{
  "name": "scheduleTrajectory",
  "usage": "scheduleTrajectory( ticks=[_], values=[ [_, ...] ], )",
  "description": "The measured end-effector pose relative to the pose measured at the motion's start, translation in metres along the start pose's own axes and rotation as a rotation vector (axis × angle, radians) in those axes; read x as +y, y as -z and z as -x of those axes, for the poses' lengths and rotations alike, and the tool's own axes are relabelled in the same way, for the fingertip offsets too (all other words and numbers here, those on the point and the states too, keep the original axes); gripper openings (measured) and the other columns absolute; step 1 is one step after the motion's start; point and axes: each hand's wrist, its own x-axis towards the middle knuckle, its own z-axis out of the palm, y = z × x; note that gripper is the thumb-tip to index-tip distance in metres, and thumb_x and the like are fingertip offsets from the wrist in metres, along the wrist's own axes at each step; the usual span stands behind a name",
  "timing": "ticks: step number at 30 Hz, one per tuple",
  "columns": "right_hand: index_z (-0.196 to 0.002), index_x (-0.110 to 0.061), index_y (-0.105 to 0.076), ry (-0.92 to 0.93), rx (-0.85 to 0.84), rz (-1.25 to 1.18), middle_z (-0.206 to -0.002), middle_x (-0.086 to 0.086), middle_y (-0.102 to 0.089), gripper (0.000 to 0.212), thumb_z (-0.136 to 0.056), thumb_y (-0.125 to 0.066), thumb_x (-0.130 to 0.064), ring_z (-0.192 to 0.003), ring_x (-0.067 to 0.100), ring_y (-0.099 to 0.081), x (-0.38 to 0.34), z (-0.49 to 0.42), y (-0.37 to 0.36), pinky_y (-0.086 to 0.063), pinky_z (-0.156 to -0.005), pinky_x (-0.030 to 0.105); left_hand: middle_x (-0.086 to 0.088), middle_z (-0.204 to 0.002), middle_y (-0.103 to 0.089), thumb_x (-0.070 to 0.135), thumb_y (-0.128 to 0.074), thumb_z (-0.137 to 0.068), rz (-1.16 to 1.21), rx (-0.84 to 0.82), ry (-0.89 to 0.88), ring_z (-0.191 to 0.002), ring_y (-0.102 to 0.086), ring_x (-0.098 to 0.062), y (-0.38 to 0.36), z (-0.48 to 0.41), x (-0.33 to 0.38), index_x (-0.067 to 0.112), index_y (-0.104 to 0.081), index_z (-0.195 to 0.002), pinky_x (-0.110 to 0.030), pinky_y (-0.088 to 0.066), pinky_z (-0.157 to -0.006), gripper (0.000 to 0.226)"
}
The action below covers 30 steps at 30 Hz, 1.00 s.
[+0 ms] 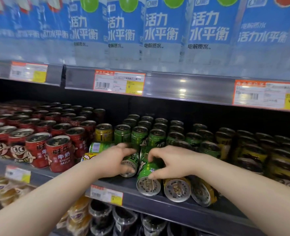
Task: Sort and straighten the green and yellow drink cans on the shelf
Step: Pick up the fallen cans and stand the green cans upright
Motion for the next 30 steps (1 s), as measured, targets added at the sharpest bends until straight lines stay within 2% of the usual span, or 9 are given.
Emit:
scheduleTrajectory(
  ticks=[3, 5, 8, 12, 16, 19, 22, 25, 30],
  values=[
    [-0.125, -0.031, -0.046, -0.003, 0.021, -0.027, -0.129, -0.007, -0.054, 0.054, -0.08, -0.059, -0.058, -0.113, 0.012, -0.054, 0.001, 0.003, 0.003, -0.048, -0.091, 0.032, -0.002, -0.156, -0.017, 0.041, -0.061, -0.085, -0.081, 0.033, -0.013, -0.14, -0.028, -0.024, -0.002, 0.001, 0.001, 0.037, -0.026, -0.144, -0.032, -0.025, -0.114, 0.069],
    [-0.132, -0.031, -0.04, -0.024, -0.018, 0.019, -0.133, -0.008, -0.051, 0.073, -0.072, -0.061, -0.066, -0.117, 0.013, -0.051, -0.004, 0.005, 0.001, -0.047, -0.094, 0.033, -0.002, -0.157, -0.017, 0.041, -0.058, -0.086, -0.153, 0.059, -0.022, -0.141, -0.025, -0.024, -0.003, 0.002, 0.002, 0.037, -0.024, -0.144, -0.036, -0.016, -0.116, 0.068],
    [-0.132, -0.028, -0.04, 0.005, 0.047, 0.176, -0.123, -0.007, -0.055, 0.072, -0.073, -0.062, -0.063, -0.108, 0.017, -0.055, -0.014, 0.005, -0.01, -0.048, -0.085, 0.033, 0.0, -0.157, -0.018, 0.041, -0.054, -0.089, -0.226, 0.078, -0.03, -0.142, -0.023, -0.02, -0.005, 0.003, 0.001, 0.038, -0.021, -0.145, -0.042, -0.009, -0.116, 0.065],
    [-0.124, -0.027, -0.044, 0.021, 0.098, 0.154, -0.073, -0.013, -0.048, 0.048, -0.086, -0.052, -0.054, -0.066, 0.008, -0.048, -0.019, 0.002, -0.01, -0.036, -0.058, 0.027, 0.001, -0.155, -0.025, 0.042, -0.05, -0.091, -0.143, 0.092, -0.052, -0.142, -0.023, -0.016, -0.006, 0.002, -0.011, 0.04, -0.027, -0.143, -0.04, -0.013, -0.117, 0.057],
    [-0.113, -0.026, -0.053, -0.099, 0.07, -0.092, -0.093, -0.008, -0.056, 0.035, -0.093, -0.041, -0.051, -0.084, 0.013, -0.054, -0.011, -0.006, 0.001, -0.045, -0.074, 0.03, 0.001, -0.152, -0.031, 0.044, -0.05, -0.091, -0.091, 0.119, -0.102, -0.14, -0.028, -0.016, -0.005, 0.0, -0.02, 0.039, -0.033, -0.141, -0.039, -0.019, -0.115, 0.053],
    [-0.095, -0.023, -0.063, -0.182, 0.046, -0.196, -0.086, -0.009, -0.06, 0.032, -0.097, -0.037, -0.043, -0.086, 0.012, -0.055, -0.005, -0.014, 0.0, -0.044, -0.074, 0.026, 0.001, -0.152, -0.032, 0.045, -0.049, -0.091, -0.075, 0.125, -0.121, -0.139, -0.029, -0.017, -0.005, 0.0, -0.022, 0.039, -0.035, -0.14, -0.039, -0.021, -0.114, 0.052],
    [-0.114, -0.023, -0.062, -0.26, 0.122, -0.255, -0.107, -0.007, -0.065, 0.032, -0.096, -0.043, -0.042, -0.098, 0.011, -0.057, -0.006, -0.018, -0.004, -0.045, -0.084, 0.024, 0.001, -0.152, -0.032, 0.046, -0.049, -0.091, -0.068, 0.128, -0.142, -0.139, -0.03, -0.017, -0.005, -0.002, -0.023, 0.038, -0.035, -0.14, -0.039, -0.021, -0.114, 0.052],
    [-0.136, -0.029, -0.044, -0.19, 0.165, -0.188, -0.139, -0.005, -0.048, 0.058, -0.085, -0.052, -0.056, -0.124, 0.013, -0.047, -0.014, -0.013, -0.004, -0.039, -0.102, 0.027, 0.001, -0.152, -0.032, 0.047, -0.047, -0.091, -0.09, 0.126, -0.149, -0.139, -0.03, -0.017, -0.005, -0.003, -0.024, 0.038, -0.033, -0.141, -0.039, -0.021, -0.114, 0.053],
    [-0.145, -0.034, -0.021, -0.148, -0.003, -0.057, -0.147, -0.008, -0.029, 0.086, -0.076, -0.069, -0.05, -0.132, 0.014, -0.035, -0.028, -0.005, -0.006, -0.034, -0.108, 0.03, 0.004, -0.143, -0.046, 0.047, -0.04, -0.094, -0.067, 0.13, -0.198, -0.133, -0.04, -0.015, 0.008, -0.003, -0.024, 0.033, -0.04, -0.138, -0.035, -0.029, -0.11, 0.047]
  ],
)
